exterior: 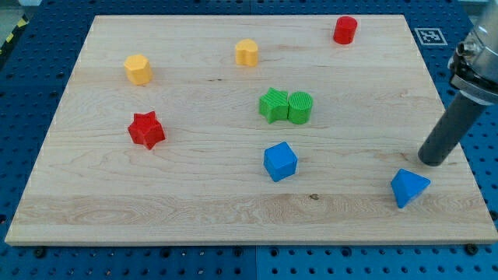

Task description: Slide the blue triangle horizontally right to the blue cube

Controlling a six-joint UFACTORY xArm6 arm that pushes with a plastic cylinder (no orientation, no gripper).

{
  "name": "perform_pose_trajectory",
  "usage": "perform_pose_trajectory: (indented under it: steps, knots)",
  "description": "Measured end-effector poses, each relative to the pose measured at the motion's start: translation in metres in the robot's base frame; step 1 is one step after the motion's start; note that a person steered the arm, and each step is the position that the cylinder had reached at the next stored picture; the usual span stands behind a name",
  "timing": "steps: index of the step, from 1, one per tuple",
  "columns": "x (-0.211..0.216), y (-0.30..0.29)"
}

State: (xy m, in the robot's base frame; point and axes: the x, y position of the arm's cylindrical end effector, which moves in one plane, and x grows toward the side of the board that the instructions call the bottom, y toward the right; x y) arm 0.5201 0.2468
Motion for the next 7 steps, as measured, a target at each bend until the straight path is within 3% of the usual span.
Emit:
perform_pose_trajectory:
  steps: [3,5,7]
  knots:
    - [0.083,0.014]
    - [0.09,-0.039]
    - [0.079,-0.041]
